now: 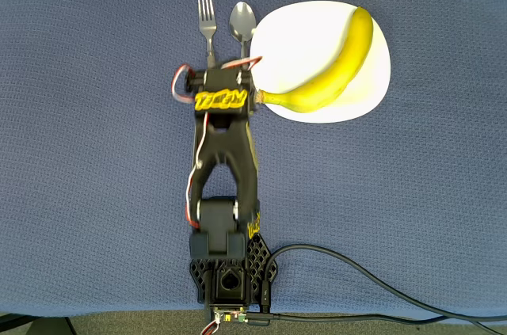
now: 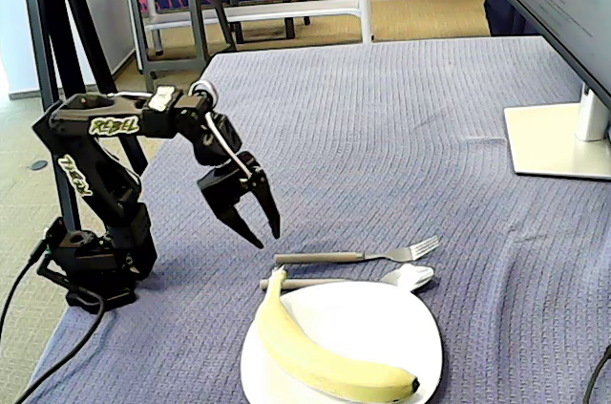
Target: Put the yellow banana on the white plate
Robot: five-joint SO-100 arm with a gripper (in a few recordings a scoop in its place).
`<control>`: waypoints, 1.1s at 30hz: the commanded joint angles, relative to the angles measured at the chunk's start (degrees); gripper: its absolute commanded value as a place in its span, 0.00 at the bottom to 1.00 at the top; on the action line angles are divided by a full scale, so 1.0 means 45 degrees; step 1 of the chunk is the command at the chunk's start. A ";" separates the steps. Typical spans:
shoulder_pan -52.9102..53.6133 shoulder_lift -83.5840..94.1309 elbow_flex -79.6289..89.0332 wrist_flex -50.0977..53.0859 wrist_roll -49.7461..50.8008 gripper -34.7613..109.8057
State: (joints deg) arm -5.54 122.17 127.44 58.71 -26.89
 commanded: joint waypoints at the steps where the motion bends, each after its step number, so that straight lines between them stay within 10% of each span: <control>1: -0.0273 0.2148 0.1426 -0.0684 0.1523 0.24; 33: -0.1172 1.1875 0.7500 0.1562 0.4863 0.24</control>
State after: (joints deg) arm -11.07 175.34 160.93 65.13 -3.52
